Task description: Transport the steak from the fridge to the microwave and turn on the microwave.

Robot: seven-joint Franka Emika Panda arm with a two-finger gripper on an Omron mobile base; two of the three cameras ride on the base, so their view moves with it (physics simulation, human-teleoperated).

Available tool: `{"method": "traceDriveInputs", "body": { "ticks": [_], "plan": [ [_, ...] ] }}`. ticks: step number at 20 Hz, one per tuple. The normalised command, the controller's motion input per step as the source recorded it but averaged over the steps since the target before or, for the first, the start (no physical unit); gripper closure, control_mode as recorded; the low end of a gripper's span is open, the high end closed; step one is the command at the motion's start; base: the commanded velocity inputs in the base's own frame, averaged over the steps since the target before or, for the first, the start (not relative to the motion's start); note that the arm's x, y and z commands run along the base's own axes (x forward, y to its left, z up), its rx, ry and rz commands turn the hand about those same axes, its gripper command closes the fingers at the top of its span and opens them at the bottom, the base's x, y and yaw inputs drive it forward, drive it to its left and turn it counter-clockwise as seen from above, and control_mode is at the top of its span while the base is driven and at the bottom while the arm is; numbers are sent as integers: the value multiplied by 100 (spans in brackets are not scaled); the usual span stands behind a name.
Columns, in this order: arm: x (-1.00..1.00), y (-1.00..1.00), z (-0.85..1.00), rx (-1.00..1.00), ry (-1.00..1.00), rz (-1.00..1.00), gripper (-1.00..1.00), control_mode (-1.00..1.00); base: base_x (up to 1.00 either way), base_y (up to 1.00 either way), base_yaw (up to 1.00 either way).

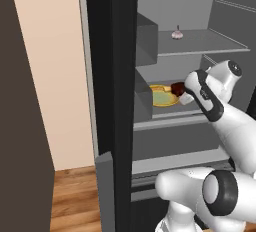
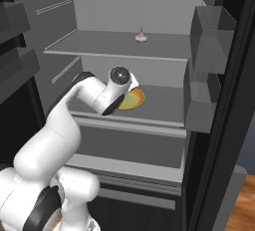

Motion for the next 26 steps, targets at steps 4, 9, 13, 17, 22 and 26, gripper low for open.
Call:
{"method": "traceDriveInputs", "body": {
  "ticks": [4,9,13,17,22,26],
  "plan": [
    [-44,13,23,-8,0,0,100,-100,0,0,0],
    [-25,17,38,-2,1,-1,100,-100,0,0,0],
    [-19,30,47,0,6,-4,100,-100,0,0,0],
    [-31,26,22,0,4,-1,100,-100,0,0,0],
    [-34,18,14,0,0,0,100,-100,0,0,0],
    [-14,14,16,0,0,-2,100,-100,0,0,0]
  ]
}}
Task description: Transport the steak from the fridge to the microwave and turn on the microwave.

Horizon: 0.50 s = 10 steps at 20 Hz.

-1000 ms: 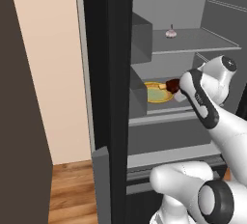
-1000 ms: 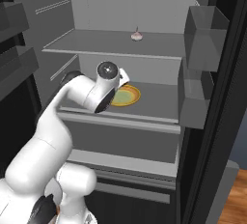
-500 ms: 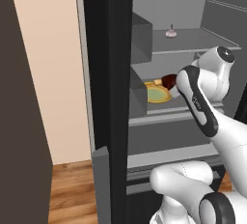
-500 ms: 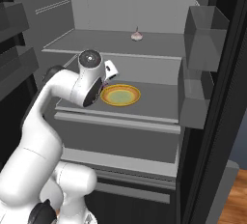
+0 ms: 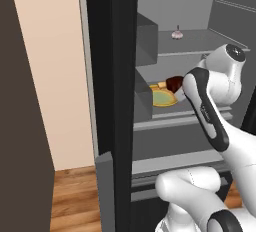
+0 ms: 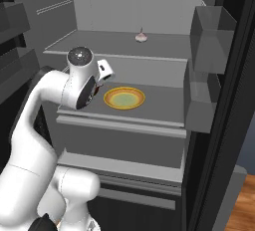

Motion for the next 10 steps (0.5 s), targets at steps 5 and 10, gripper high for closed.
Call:
{"method": "traceDriveInputs", "body": {
  "ticks": [5,10],
  "plan": [
    [-30,2,14,0,2,-6,100,-100,0,0,0],
    [-47,0,16,0,3,-6,100,-100,0,0,0]
  ]
}}
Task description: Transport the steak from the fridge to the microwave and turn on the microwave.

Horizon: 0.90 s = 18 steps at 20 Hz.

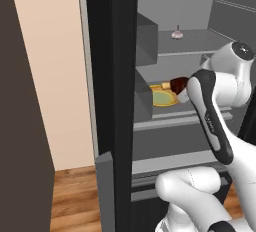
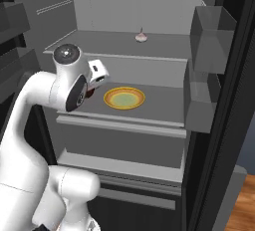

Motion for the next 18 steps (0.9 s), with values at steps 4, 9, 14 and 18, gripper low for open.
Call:
{"method": "traceDriveInputs", "body": {
  "ticks": [4,9,14,18],
  "plan": [
    [-43,1,14,0,0,-3,100,-100,0,0,0],
    [-43,8,20,0,0,0,100,-100,0,0,0],
    [-39,2,26,0,0,0,100,-100,0,0,0],
    [-43,0,27,0,-2,0,100,-100,0,0,0]
  ]
}}
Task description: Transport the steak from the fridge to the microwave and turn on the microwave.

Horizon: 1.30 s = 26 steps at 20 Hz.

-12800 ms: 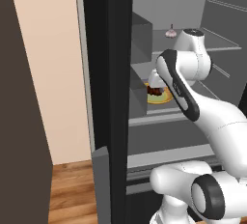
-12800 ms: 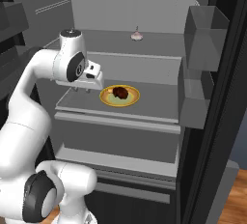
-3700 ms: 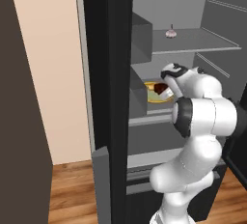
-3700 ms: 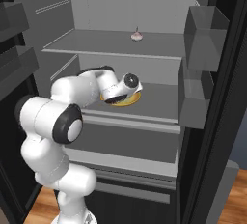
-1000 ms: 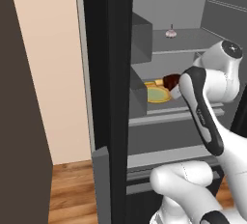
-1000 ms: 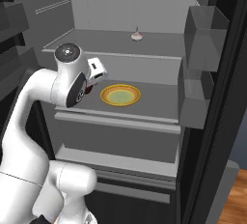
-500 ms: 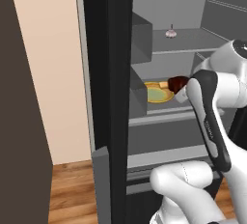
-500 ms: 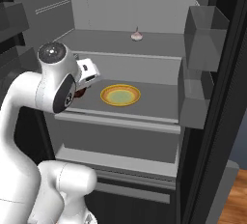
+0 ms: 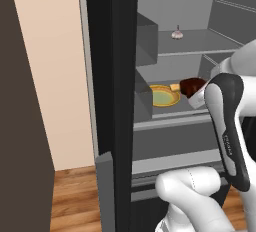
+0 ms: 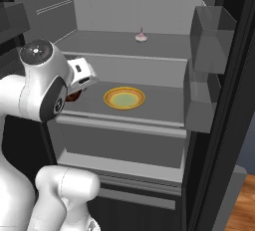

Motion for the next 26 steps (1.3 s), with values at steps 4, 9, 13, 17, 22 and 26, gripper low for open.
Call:
{"method": "traceDriveInputs", "body": {
  "ticks": [4,9,13,17,22,26],
  "plan": [
    [-46,0,26,0,-4,-1,100,-100,0,0,0],
    [-49,0,25,0,-3,-2,100,-100,0,0,0],
    [-47,0,19,-1,-2,-3,100,-100,0,0,0],
    [-51,3,6,-5,-4,-2,100,-100,0,0,0],
    [-28,0,0,-1,-3,0,100,-100,0,0,0],
    [0,0,0,0,0,0,100,100,-8,0,0]
  ]
}}
